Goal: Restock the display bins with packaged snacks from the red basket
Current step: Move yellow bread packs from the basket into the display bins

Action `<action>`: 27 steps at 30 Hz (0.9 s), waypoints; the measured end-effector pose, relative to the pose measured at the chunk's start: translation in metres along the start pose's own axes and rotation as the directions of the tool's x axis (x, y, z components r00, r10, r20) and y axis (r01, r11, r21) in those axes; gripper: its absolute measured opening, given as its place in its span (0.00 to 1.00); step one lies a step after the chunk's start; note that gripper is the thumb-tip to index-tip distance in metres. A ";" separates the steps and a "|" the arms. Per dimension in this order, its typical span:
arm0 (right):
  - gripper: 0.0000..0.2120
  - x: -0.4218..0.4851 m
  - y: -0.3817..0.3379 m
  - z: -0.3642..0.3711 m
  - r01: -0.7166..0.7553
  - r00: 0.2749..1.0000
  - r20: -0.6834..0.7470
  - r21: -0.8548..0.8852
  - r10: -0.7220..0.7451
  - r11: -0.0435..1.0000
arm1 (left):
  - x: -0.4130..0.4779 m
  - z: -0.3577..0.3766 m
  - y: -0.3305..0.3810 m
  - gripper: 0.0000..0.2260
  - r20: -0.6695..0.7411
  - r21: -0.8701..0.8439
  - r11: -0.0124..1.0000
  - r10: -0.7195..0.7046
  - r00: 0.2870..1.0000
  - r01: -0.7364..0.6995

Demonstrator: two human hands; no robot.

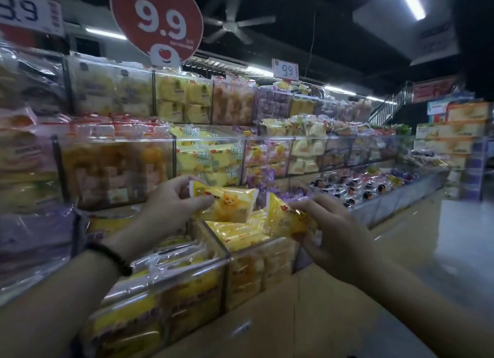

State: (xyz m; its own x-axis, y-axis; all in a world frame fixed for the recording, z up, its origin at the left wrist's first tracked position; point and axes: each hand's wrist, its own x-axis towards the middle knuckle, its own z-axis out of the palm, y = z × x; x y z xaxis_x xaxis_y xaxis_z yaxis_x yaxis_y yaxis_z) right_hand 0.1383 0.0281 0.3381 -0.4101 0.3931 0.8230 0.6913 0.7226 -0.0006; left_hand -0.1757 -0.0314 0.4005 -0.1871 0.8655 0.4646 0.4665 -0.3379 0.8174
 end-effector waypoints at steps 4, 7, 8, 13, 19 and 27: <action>0.26 0.041 0.016 0.022 0.030 0.999 0.032 -0.149 -0.026 0.988 | 0.067 -0.003 -0.021 0.11 -0.041 0.151 0.988 -0.025 0.999 0.031; 0.24 0.066 0.022 0.042 0.026 0.999 0.048 -0.231 -0.015 0.973 | 0.100 0.007 -0.040 0.11 -0.024 0.148 0.987 -0.054 0.998 0.057; 0.24 0.074 0.024 0.050 0.013 0.998 0.056 -0.241 0.001 0.970 | 0.108 0.009 -0.050 0.11 -0.023 0.168 0.983 -0.069 0.997 0.072; 0.24 0.106 0.035 0.095 0.020 0.985 0.166 -0.324 0.036 0.946 | 0.125 0.020 -0.091 0.16 -0.082 0.584 0.811 0.081 0.993 -0.018; 0.24 0.139 0.031 0.140 0.053 0.972 0.231 -0.358 0.033 0.932 | 0.114 0.025 -0.087 0.09 -0.065 0.843 0.538 0.103 0.993 -0.001; 0.24 0.155 0.027 0.173 0.043 0.915 0.389 -0.351 0.104 0.935 | 0.111 0.026 -0.080 0.09 -0.126 0.845 0.525 0.006 0.992 0.105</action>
State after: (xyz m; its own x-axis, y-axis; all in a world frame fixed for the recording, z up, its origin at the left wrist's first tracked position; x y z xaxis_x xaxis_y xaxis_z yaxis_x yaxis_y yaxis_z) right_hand -0.0098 0.2066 0.3670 -0.5351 0.6561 0.5321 0.8378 0.4929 0.2347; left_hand -0.2112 0.1012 0.3780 -0.2922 0.8099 0.5086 0.9556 0.2255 0.1898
